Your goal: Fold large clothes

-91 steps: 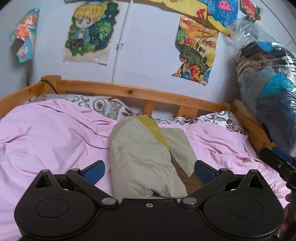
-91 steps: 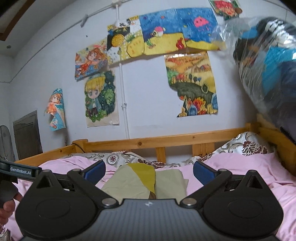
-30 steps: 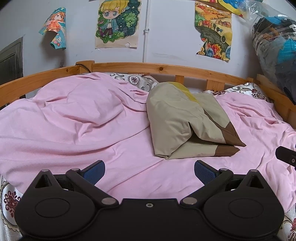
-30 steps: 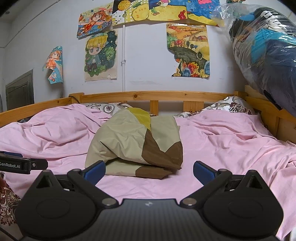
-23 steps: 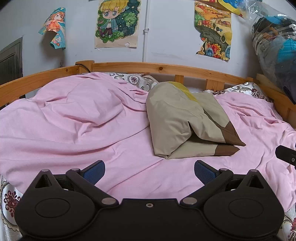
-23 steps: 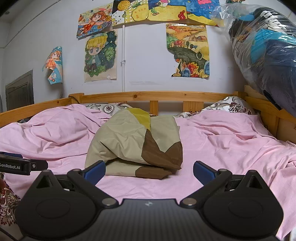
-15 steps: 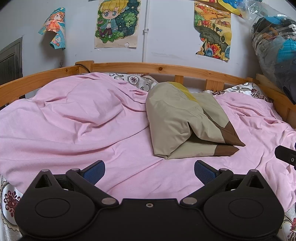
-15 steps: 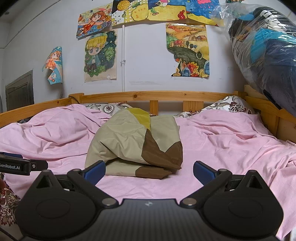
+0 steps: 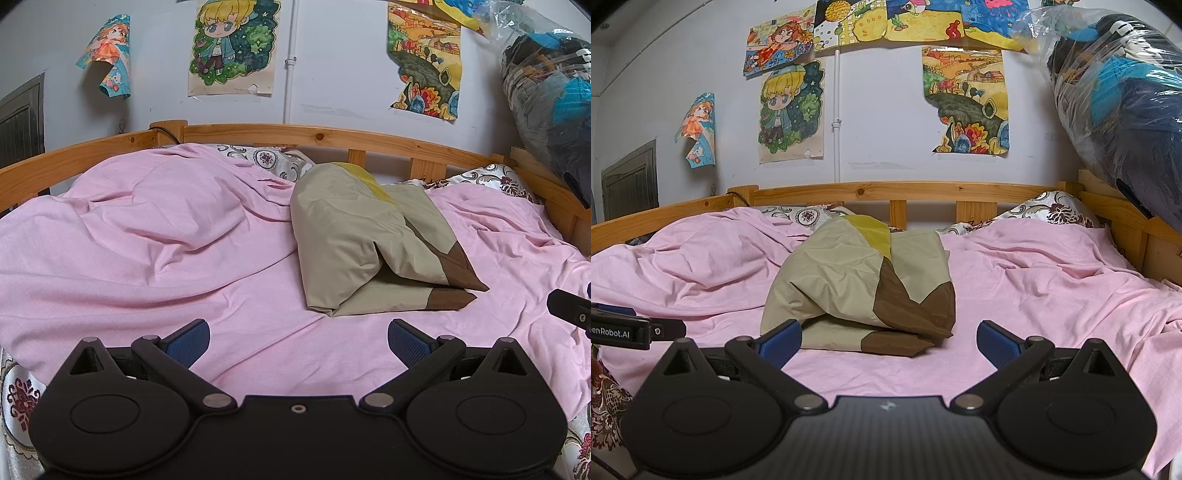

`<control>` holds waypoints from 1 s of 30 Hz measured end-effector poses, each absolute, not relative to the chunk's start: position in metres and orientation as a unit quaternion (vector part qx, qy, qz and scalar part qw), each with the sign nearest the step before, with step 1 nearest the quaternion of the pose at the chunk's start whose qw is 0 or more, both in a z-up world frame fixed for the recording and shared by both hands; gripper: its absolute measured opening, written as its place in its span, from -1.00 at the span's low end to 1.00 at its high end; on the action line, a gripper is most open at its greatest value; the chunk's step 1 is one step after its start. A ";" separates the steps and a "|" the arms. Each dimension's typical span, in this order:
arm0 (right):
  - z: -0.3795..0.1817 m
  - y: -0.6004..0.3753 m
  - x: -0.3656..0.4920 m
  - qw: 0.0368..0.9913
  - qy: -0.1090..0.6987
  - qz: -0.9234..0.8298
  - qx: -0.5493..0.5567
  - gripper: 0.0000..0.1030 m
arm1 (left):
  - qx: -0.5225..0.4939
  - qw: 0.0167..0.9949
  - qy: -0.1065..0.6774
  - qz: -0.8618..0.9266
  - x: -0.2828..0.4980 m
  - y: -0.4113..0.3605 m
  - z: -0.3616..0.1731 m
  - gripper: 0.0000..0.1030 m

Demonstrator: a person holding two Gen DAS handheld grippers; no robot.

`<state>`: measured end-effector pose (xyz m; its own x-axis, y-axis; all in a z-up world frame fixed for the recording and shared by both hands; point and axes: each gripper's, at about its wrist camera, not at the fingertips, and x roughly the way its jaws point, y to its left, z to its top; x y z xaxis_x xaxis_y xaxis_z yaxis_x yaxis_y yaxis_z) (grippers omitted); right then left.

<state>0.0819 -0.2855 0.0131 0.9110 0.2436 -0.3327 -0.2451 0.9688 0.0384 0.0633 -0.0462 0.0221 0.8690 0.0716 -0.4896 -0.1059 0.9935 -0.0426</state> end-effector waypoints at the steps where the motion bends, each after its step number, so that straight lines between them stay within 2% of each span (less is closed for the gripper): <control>1: 0.013 -0.285 0.081 0.978 0.170 0.125 -0.002 1.00 | -0.034 0.966 0.252 0.046 0.063 -0.046 0.022 0.99; 30: 0.013 -0.286 0.082 0.977 0.170 0.125 -0.002 1.00 | -0.032 0.966 0.253 0.044 0.062 -0.049 0.021 0.99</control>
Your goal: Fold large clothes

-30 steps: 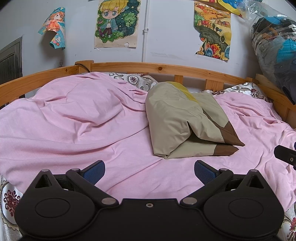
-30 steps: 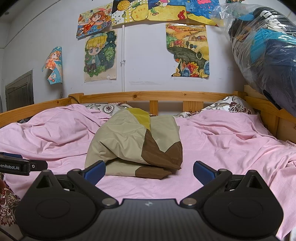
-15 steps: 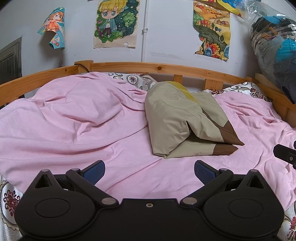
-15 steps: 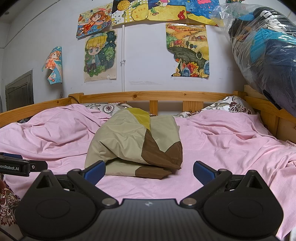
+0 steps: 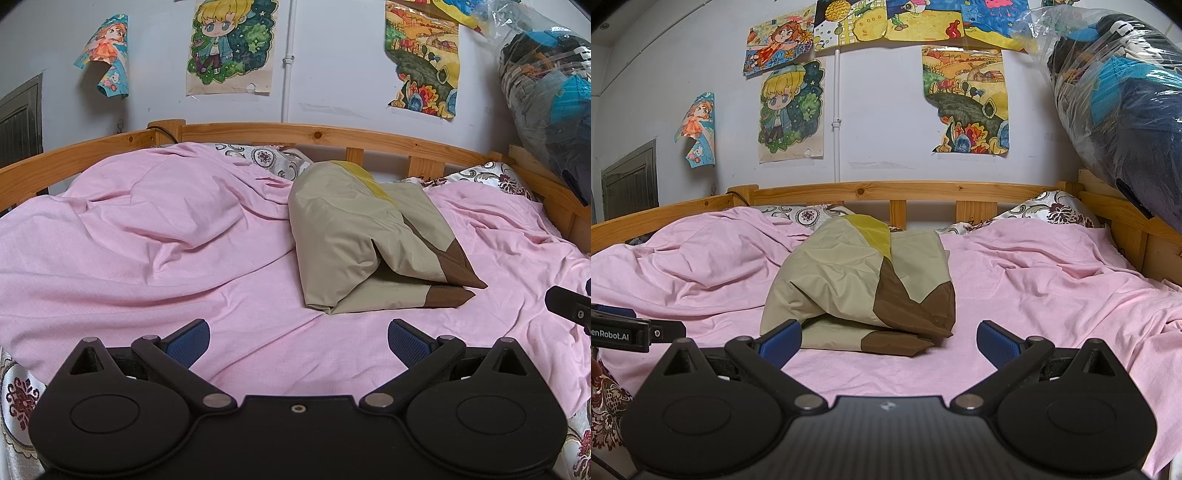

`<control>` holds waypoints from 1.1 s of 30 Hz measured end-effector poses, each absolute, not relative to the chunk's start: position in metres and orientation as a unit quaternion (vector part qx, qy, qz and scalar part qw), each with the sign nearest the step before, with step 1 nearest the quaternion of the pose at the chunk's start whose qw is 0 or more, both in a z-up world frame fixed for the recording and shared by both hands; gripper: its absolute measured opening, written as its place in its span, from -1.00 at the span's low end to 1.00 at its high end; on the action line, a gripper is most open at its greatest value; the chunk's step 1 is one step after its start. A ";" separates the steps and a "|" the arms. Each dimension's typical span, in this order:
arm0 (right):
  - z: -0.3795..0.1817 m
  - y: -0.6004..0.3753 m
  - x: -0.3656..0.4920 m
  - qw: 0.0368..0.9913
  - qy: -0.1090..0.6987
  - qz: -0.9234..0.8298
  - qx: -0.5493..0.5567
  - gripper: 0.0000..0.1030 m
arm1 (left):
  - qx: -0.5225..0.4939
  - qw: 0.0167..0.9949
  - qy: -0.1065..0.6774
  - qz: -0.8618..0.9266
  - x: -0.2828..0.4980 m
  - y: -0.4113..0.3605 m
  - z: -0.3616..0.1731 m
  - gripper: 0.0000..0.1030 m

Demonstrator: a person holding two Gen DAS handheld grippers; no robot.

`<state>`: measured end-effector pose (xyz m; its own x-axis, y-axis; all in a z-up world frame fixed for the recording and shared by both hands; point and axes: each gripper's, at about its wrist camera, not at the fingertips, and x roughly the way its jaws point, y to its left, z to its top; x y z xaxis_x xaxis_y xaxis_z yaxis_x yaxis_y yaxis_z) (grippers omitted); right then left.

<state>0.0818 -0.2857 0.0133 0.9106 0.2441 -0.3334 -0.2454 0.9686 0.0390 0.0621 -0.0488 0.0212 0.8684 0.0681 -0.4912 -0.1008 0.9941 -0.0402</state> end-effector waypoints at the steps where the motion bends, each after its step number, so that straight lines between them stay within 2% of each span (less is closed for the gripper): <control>1: 0.014 -0.286 0.082 0.977 0.170 0.125 -0.002 1.00 | -0.032 0.966 0.253 0.044 0.062 -0.049 0.021 0.99; 33: 0.013 -0.285 0.082 0.977 0.170 0.125 -0.002 1.00 | -0.034 0.965 0.255 0.039 0.059 -0.056 0.017 0.99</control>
